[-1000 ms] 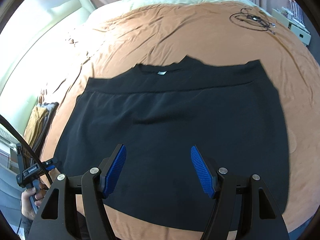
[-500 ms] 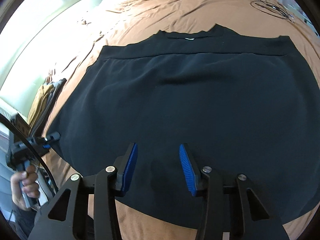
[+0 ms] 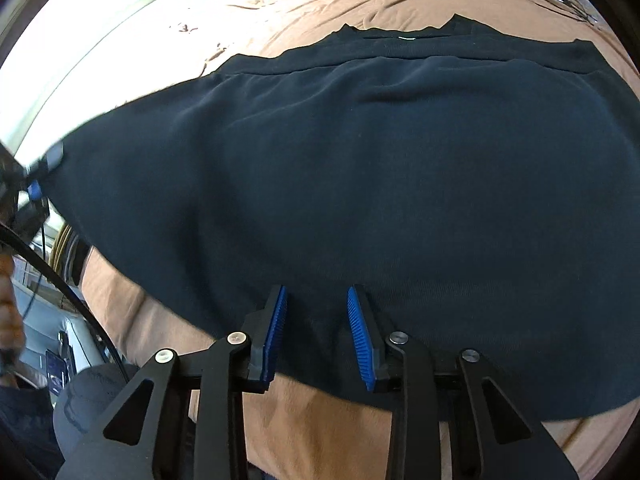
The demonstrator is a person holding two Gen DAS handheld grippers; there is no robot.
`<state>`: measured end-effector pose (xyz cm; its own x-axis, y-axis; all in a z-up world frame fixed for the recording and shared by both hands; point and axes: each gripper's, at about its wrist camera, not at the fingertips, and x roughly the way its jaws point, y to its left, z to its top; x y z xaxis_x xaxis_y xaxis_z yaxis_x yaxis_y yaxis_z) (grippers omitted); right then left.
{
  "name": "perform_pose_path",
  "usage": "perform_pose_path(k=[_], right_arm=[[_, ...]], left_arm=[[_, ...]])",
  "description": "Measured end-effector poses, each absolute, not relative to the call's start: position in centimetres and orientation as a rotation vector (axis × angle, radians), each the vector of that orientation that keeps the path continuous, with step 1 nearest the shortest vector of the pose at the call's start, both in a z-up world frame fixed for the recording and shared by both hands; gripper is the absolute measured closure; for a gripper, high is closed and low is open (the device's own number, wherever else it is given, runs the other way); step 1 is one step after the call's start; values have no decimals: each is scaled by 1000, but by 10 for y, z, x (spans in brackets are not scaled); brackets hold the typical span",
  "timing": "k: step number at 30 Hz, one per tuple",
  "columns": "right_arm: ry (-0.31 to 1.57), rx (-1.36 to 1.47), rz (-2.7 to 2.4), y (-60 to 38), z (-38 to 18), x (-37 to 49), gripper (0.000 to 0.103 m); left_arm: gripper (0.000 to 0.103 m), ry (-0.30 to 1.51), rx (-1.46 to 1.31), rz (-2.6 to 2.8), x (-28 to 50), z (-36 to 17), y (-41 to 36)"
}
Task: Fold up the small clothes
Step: 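Grasp the shirt hem with the left gripper and lift it over the shirt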
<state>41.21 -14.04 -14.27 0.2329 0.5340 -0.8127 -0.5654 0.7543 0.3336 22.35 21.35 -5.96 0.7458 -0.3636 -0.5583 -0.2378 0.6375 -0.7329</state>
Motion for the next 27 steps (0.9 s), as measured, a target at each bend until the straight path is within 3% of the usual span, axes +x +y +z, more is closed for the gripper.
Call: perform_pose_path(k=[15,27], right_arm=[[1067,117,783,-201,-142,398,74],[960,236,675,-299,-98,396,74]], left_arm=[[91,747,-797,-260,279,-3,140],[91,802,-711,-423,316,10,59]])
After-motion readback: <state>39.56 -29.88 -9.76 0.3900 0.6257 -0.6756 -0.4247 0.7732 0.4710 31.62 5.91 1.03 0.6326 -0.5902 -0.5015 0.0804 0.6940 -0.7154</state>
